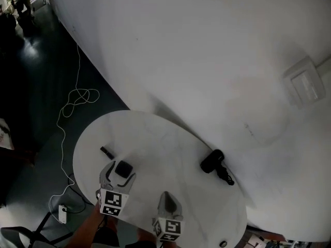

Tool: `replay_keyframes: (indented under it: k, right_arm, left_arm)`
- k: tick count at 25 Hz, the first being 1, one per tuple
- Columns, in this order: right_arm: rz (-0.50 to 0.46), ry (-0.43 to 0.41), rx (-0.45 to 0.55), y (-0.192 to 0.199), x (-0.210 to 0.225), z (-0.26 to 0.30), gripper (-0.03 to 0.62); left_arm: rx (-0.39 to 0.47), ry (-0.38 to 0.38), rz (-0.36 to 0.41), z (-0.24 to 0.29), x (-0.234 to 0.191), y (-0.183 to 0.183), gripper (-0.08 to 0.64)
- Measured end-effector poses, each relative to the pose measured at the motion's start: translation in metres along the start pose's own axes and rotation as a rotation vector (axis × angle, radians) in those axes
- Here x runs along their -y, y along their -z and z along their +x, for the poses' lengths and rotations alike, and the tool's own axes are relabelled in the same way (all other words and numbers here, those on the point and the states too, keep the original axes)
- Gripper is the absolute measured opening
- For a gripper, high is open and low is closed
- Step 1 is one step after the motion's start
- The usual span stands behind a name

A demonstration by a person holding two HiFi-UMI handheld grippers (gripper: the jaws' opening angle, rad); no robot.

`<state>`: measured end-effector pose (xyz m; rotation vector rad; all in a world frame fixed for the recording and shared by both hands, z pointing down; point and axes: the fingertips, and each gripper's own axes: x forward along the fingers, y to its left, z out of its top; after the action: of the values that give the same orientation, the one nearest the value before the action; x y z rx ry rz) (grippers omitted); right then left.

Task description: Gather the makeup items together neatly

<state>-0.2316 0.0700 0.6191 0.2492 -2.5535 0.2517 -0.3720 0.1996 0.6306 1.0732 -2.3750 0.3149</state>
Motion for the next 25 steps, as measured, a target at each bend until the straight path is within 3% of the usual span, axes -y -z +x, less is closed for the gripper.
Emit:
replay_keyframes:
  k: [5,12,19,25]
  right_arm:
    - [-0.002,0.054,0.069,-0.030,0.015,-0.031,0.005]
    - [0.004,0.152,0.193,-0.077,0.042,-0.079,0.005]
    - [0.015,0.283,0.289,-0.110,0.077,-0.139,0.005]
    - [0.031,0.400,0.352,-0.119,0.104,-0.190,0.005]
  left_arm:
    - [0.094,0.016,0.042,-0.022,0.018,-0.048,0.351]
    - [0.196,0.137,0.107,-0.046,0.067,-0.109,0.343]
    - [0.295,0.262,0.181,-0.076,0.131,-0.162,0.234]
    - [0.339,0.374,0.233,-0.091,0.182,-0.184,0.167]
